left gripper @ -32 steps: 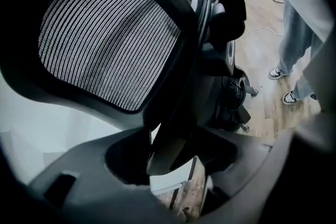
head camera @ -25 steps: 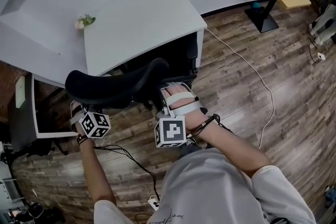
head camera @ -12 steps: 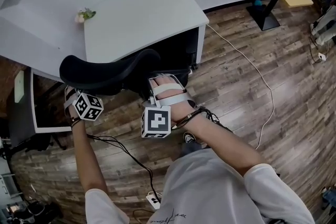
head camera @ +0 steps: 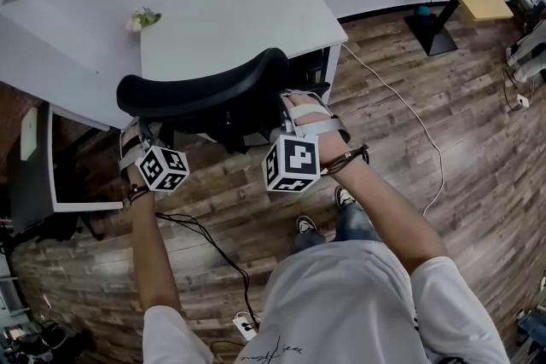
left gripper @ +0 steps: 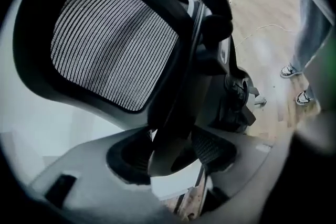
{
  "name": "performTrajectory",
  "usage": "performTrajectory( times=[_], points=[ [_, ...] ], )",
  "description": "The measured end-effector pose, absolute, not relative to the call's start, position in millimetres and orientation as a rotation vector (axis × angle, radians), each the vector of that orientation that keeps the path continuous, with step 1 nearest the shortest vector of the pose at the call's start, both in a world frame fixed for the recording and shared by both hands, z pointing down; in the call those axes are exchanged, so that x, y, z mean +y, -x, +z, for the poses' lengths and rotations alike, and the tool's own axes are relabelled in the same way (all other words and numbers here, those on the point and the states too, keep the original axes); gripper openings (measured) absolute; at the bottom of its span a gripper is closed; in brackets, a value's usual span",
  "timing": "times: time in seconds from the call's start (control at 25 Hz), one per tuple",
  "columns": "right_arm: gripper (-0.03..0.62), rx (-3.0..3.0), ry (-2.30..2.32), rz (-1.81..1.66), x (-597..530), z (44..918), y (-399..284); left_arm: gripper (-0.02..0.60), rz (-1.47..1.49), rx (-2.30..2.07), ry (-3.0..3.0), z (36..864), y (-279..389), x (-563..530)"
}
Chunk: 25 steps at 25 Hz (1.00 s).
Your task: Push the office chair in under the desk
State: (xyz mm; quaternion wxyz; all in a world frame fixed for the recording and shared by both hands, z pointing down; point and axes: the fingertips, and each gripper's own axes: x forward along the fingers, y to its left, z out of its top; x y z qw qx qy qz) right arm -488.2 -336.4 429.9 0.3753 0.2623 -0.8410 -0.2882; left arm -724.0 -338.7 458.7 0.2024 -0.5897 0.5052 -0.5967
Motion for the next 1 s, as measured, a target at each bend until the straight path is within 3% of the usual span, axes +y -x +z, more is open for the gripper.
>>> performTrajectory(
  times=[1.0],
  points=[
    [0.169, -2.132, -0.613, -0.623, -463, 432, 426, 0.218, -1.544, 1.446, 1.678, 454, 649, -410]
  ],
)
